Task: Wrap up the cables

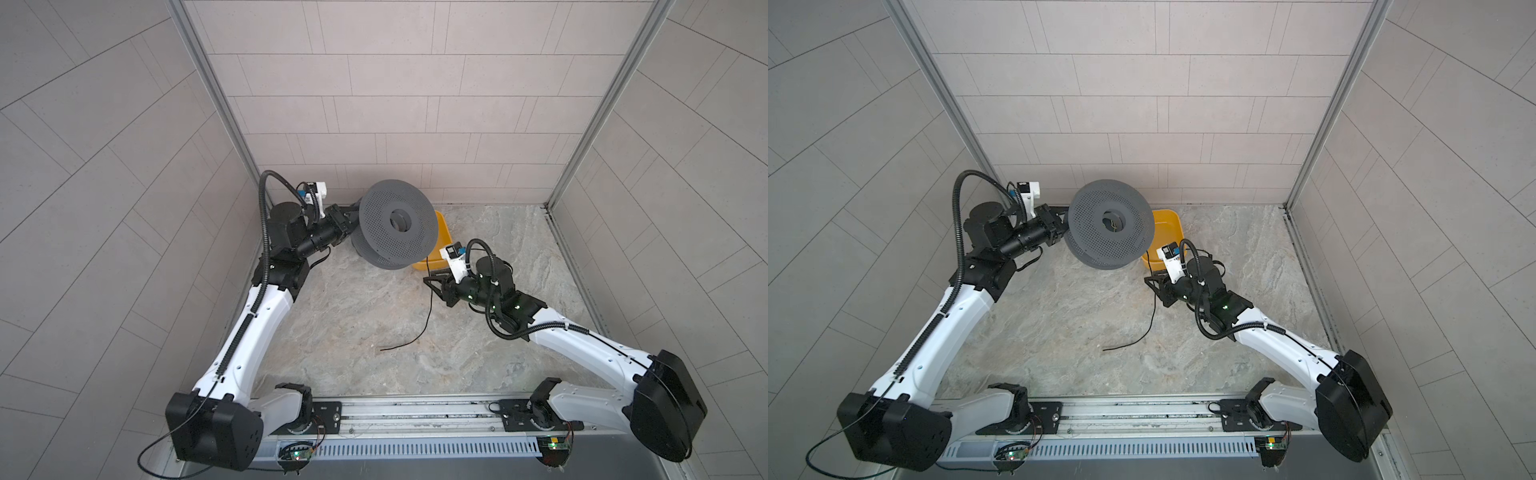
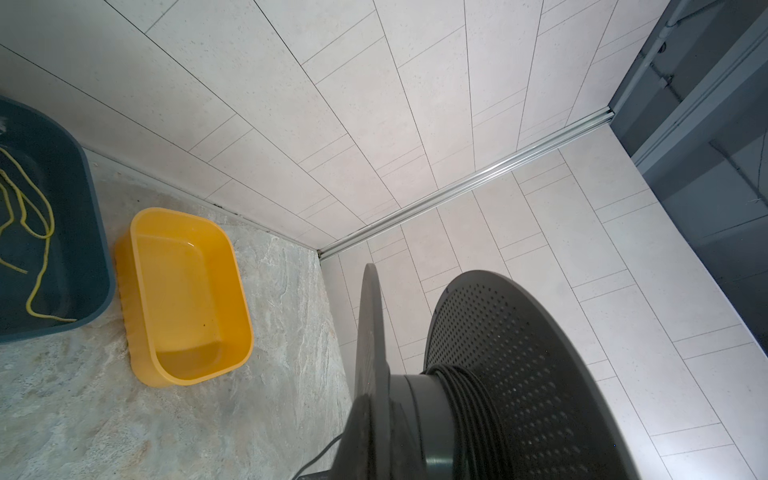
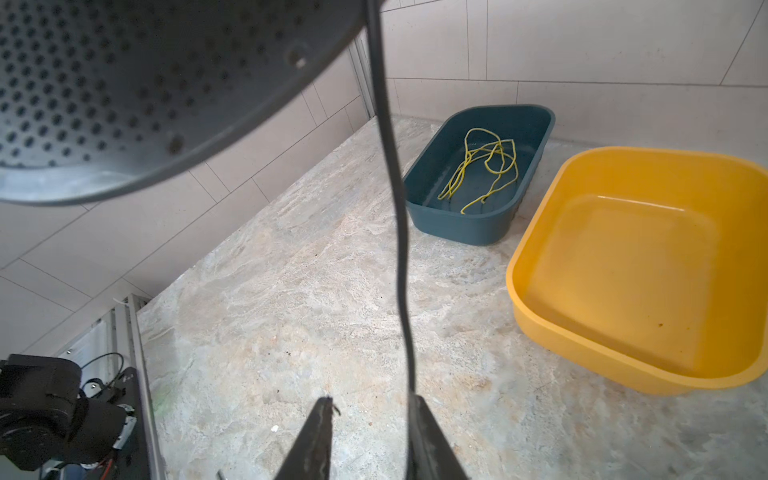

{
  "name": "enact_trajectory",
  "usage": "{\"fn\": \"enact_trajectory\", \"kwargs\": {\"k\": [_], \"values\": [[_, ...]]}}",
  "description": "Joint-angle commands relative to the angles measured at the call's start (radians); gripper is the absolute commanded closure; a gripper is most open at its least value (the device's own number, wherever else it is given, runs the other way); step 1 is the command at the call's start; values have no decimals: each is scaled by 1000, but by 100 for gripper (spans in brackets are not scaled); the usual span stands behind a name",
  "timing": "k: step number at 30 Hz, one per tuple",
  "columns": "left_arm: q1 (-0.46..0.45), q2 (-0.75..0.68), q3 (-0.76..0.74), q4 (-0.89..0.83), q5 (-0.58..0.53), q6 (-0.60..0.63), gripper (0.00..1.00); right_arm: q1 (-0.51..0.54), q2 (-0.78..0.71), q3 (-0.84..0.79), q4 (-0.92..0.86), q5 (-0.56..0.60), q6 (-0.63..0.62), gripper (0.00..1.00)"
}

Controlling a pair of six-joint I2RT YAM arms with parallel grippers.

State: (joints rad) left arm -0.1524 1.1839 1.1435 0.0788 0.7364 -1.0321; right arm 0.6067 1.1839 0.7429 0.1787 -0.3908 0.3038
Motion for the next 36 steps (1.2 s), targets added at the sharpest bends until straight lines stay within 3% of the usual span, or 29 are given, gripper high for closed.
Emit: {"fn": "enact_trajectory", "kwargs": {"k": [1,4,9,18,26,31,36], "values": [[5,-26,46,70,18,-22,100,1,-7,-10,32,-25,-11,54],[4,-25,66,50,16,-17,100,1,-4,-14,29,-33,-11,41],[4,-25,90,44,18,-20,100,-2,-42,-40,-7,13,-35,30],[5,-15,117,24,41,-24,100,-101,-113,-79,-146,106,-77,25],[8,-24,151,-17,66,-24,100,-200,-87,-74,-188,55,-109,24],[8,-33,165,0,84,-71,100,-200,-52,-97,-128,2,-98,24],[8,-42,191,-13,90,-84,100,-183,-47,-206,49,-17,-86,24]]}}
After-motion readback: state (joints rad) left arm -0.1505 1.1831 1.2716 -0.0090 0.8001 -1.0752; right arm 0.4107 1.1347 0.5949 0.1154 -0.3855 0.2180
